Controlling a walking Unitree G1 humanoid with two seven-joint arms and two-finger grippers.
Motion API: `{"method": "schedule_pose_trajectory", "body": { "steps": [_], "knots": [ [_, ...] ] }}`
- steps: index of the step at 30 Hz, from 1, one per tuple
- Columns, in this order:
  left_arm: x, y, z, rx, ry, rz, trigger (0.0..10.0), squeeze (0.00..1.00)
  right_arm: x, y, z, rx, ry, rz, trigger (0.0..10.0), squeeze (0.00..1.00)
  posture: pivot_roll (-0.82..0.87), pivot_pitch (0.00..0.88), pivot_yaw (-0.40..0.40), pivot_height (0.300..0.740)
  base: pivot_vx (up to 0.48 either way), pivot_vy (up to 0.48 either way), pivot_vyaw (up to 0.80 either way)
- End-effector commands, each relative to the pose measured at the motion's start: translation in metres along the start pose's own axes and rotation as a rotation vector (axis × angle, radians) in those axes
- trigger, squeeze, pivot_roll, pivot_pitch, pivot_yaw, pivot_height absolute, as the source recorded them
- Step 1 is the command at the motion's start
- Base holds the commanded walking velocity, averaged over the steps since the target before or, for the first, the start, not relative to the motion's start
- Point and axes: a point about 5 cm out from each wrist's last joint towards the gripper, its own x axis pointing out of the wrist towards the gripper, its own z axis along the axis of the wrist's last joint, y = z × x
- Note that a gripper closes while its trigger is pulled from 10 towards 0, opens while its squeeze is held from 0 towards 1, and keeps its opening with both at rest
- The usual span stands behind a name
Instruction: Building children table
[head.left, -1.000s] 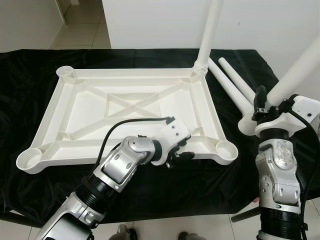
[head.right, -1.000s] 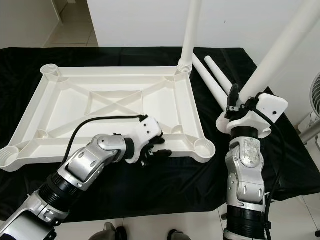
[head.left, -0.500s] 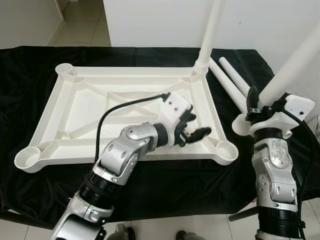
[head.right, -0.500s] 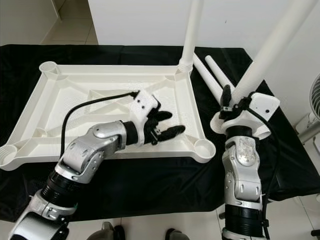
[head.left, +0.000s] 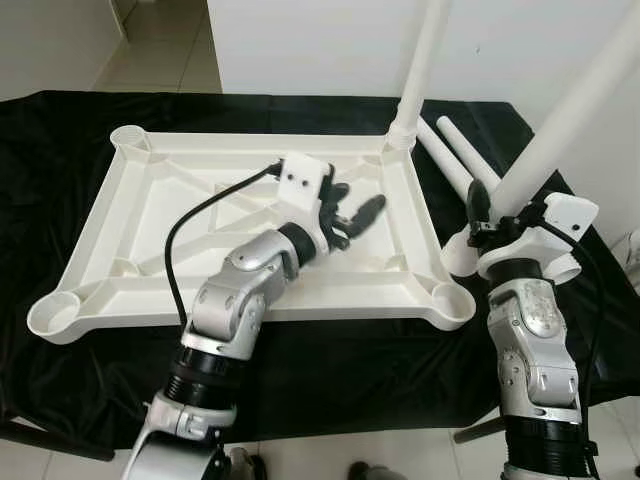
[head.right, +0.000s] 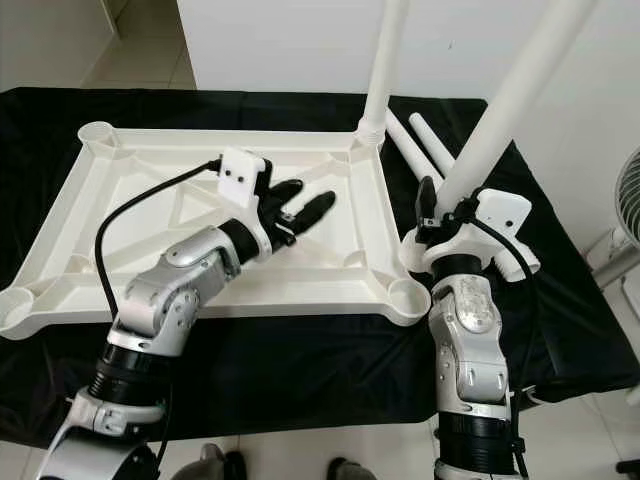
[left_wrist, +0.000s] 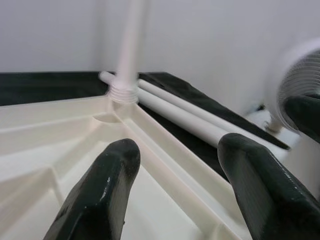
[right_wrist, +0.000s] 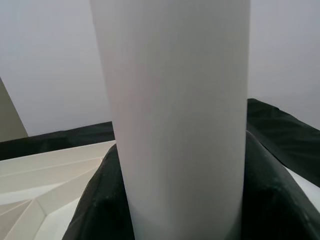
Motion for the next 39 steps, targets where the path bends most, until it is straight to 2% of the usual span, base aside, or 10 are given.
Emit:
{"method": "schedule_pose_trajectory", "body": {
  "steps": [1, 3, 5, 6, 11, 15, 23, 27, 35, 39],
  "knots": [
    [0.001, 0.008, 0.001, -0.003, -0.011, 0.056, 10.0, 0.0, 0.003, 0.003, 0.0, 0.008, 0.002, 0.01, 10.0, 0.0, 0.0, 0.106, -0.048, 0.74, 0.0, 0.0, 0.0],
    [0.005, 0.019, 0.006, -0.033, -0.052, 0.126, 10.0, 0.0, 0.007, 0.007, 0.002, 0.003, -0.004, 0.021, 10.0, 0.0, 0.0, 0.106, -0.048, 0.74, 0.0, 0.0, 0.0],
    [0.005, 0.022, 0.007, -0.021, -0.066, 0.167, 10.0, 0.0, 0.004, 0.012, 0.002, 0.001, -0.011, 0.051, 10.0, 0.0, 0.0, 0.106, -0.042, 0.74, 0.0, 0.0, 0.0],
    [0.003, 0.019, 0.006, -0.056, -0.063, 0.16, 10.0, 0.0, 0.0, 0.015, 0.003, 0.0, -0.021, 0.075, 10.0, 0.0, 0.01, 0.109, -0.036, 0.74, 0.0, 0.0, 0.0],
    [-0.003, 0.012, 0.004, -0.059, -0.083, 0.127, 10.0, 0.0, -0.008, 0.016, 0.002, 0.016, -0.024, 0.074, 10.0, 0.0, 0.01, 0.115, -0.023, 0.74, 0.0, 0.0, 0.0],
    [-0.01, 0.004, 0.0, -0.015, -0.098, 0.095, 10.0, 0.0, -0.018, 0.019, 0.0, 0.026, -0.009, 0.072, 10.0, 0.0, 0.01, 0.116, -0.021, 0.74, 0.0, 0.0, 0.0],
    [-0.021, -0.008, 0.001, 0.015, -0.156, 0.053, 10.0, 0.0, -0.029, 0.02, 0.003, 0.025, -0.002, 0.067, 10.0, 0.0, 0.01, 0.12, -0.016, 0.74, 0.0, 0.0, 0.0],
    [-0.032, -0.013, -0.006, 0.02, -0.134, 0.012, 10.0, 0.0, -0.04, 0.02, 0.004, 0.03, 0.004, 0.059, 10.0, 0.0, 0.01, 0.122, -0.014, 0.74, 0.0, 0.0, 0.0],
    [-0.041, -0.018, -0.013, 0.05, -0.096, -0.046, 10.0, 0.0, -0.054, 0.019, 0.004, 0.017, 0.033, 0.044, 10.0, 0.0, 0.02, 0.128, -0.012, 0.74, 0.0, 0.0, 0.0],
    [-0.043, -0.022, -0.016, 0.059, -0.078, -0.081, 10.0, 0.0, -0.056, 0.017, 0.005, 0.007, 0.034, 0.033, 10.0, 0.0, 0.01, 0.128, -0.011, 0.74, 0.0, 0.0, 0.0]
  ]
}}
